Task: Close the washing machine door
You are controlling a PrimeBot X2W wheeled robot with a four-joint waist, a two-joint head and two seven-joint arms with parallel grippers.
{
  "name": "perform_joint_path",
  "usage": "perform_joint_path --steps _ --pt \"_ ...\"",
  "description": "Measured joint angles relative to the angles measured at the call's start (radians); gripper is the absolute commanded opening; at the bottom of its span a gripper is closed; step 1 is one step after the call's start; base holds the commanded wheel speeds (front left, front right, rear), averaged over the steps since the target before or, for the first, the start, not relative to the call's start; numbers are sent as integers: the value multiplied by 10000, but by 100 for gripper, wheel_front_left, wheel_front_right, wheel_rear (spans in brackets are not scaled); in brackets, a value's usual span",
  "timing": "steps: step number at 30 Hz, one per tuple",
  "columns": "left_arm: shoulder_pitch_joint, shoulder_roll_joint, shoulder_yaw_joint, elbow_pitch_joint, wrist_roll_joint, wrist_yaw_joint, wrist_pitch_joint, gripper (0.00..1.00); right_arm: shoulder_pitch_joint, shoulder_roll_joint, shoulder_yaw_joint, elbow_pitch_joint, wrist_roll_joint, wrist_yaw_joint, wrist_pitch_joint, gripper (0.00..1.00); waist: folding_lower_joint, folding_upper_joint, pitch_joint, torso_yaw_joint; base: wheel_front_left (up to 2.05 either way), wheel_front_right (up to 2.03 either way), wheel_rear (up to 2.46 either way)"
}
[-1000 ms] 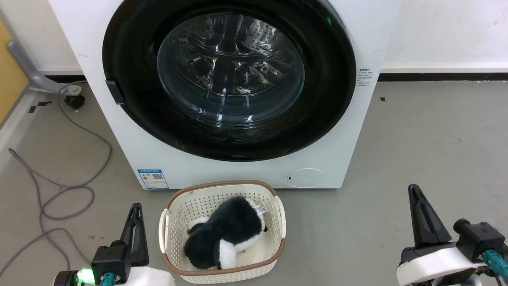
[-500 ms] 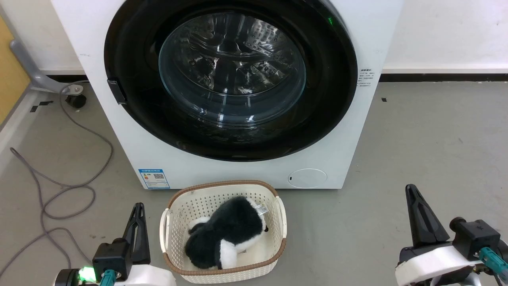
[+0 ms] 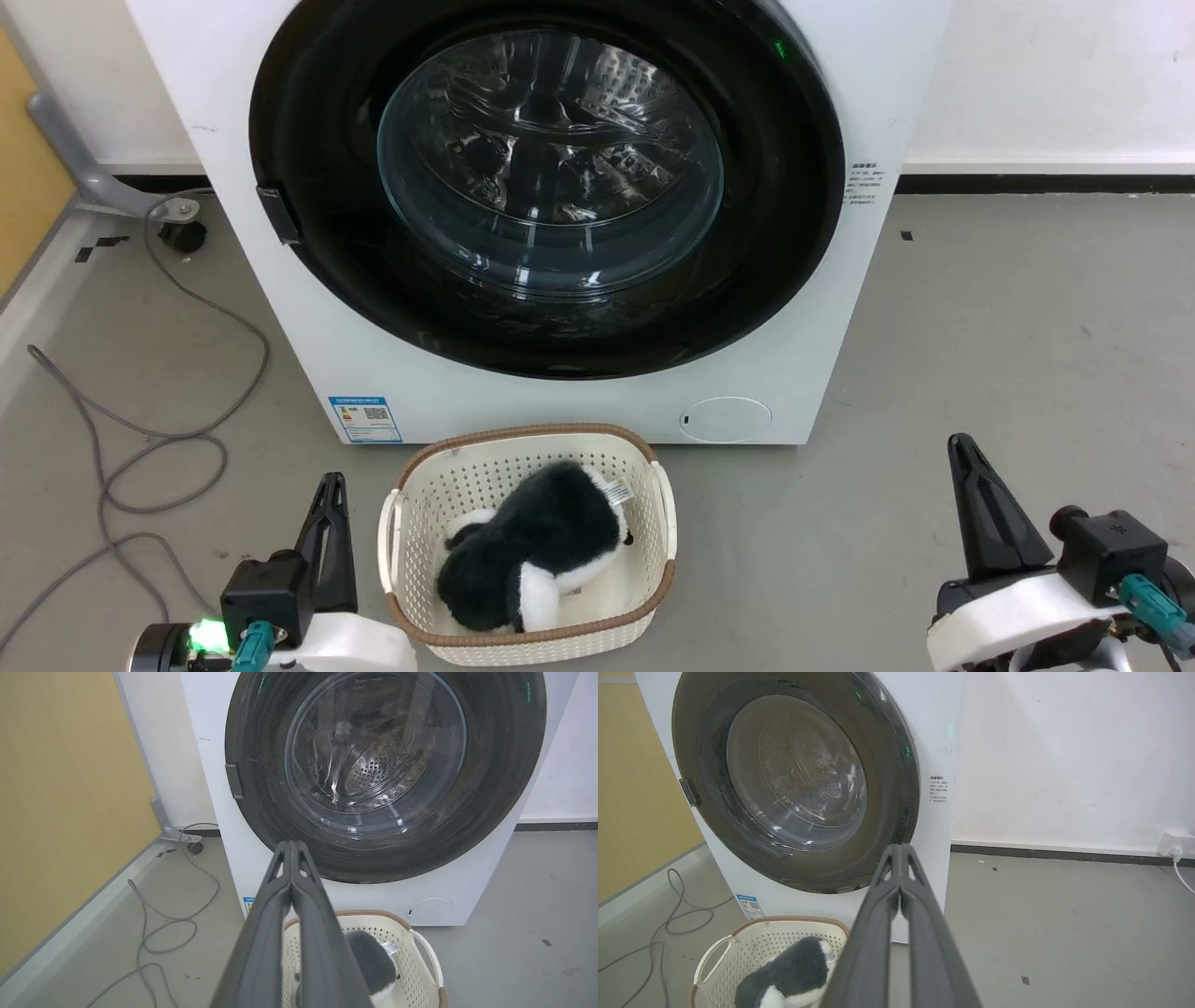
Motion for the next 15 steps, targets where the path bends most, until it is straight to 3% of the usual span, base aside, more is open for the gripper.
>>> perform_joint_path --steps 15 --pt "-56 -35 46 -38 69 -215 355 0 3 0 61 -113 -182 0 349 0 0 0 -8 49 0 0 0"
